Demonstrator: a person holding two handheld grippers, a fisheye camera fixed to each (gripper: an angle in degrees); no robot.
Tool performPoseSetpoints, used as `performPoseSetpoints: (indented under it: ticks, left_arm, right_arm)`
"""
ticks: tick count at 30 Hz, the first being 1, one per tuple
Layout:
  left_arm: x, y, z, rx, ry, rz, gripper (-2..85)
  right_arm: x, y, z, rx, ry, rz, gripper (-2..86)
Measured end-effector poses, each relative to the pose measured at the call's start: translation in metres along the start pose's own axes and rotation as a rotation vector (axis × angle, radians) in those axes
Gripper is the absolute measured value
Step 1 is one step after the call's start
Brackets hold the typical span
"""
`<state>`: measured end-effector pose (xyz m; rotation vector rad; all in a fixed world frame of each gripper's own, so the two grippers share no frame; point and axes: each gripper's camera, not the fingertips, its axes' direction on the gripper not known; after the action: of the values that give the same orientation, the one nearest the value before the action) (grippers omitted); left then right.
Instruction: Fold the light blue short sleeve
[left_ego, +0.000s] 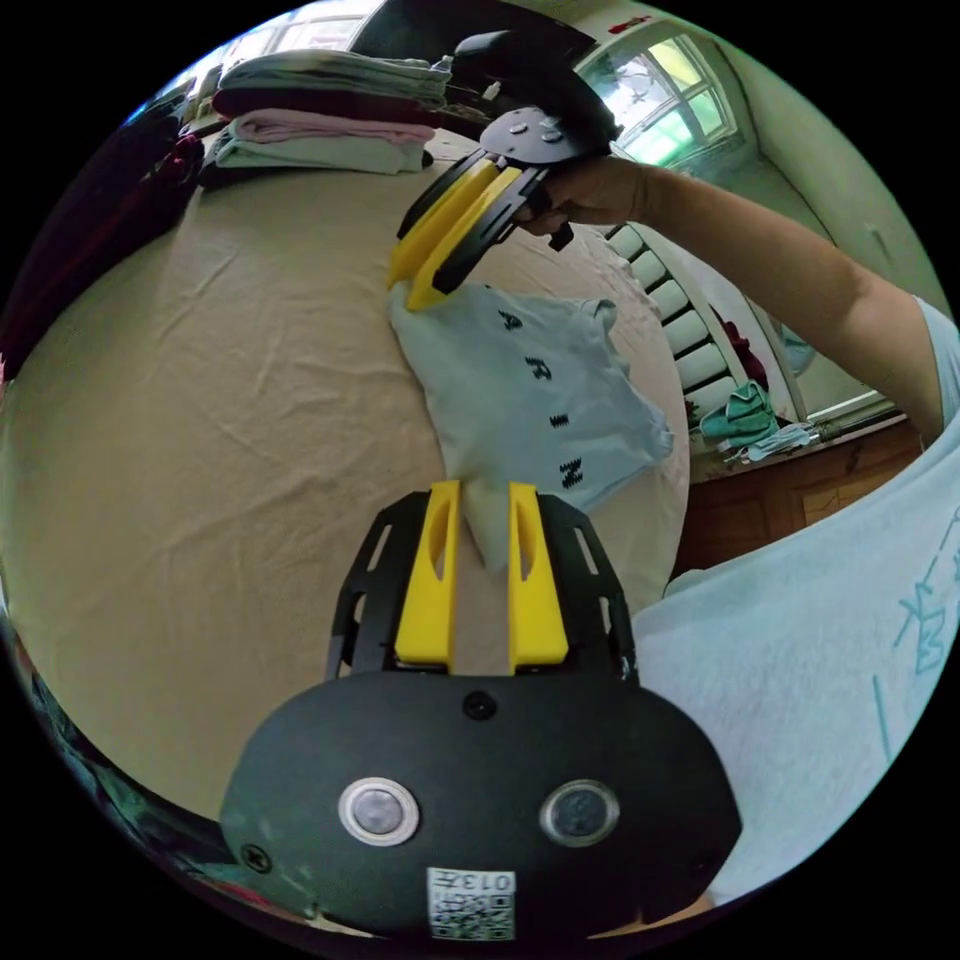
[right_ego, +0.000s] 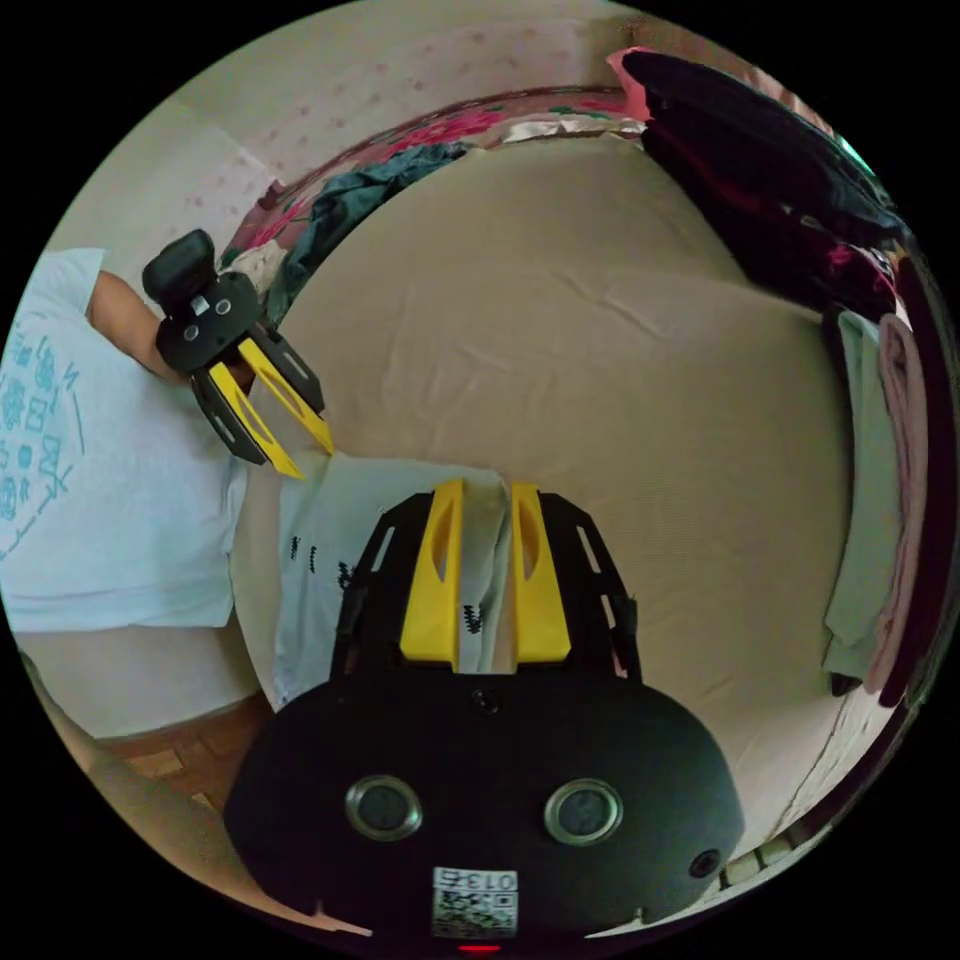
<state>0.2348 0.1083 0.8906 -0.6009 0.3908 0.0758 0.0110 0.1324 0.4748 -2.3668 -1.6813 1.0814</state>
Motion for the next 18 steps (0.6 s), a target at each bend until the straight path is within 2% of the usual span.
performPoseSetpoints:
  ticks: [3,10,14,18]
  left_arm:
    - [-0.001,-0.001,0.003,-0.005,-0.021,-0.008,7.8]
    - [0.005,-0.006,0.008,0.017,-0.073,-0.046,9.4]
    - [0.008,-0.012,0.021,-0.025,-0.025,-0.056,9.5]
    - [0.013,-0.024,0.031,-0.046,-0.018,-0.076,4.7]
  right_arm:
    - [0.001,-0.008,0.008,-0.073,0.02,-0.04,7.4]
    - [-0.005,-0.009,0.007,-0.084,0.046,-0.075,3.9]
    - [-0.013,-0.002,0.002,-0.072,0.091,-0.091,2.9]
    - [-0.02,0.01,-0.006,-0.048,0.109,-0.086,2.6]
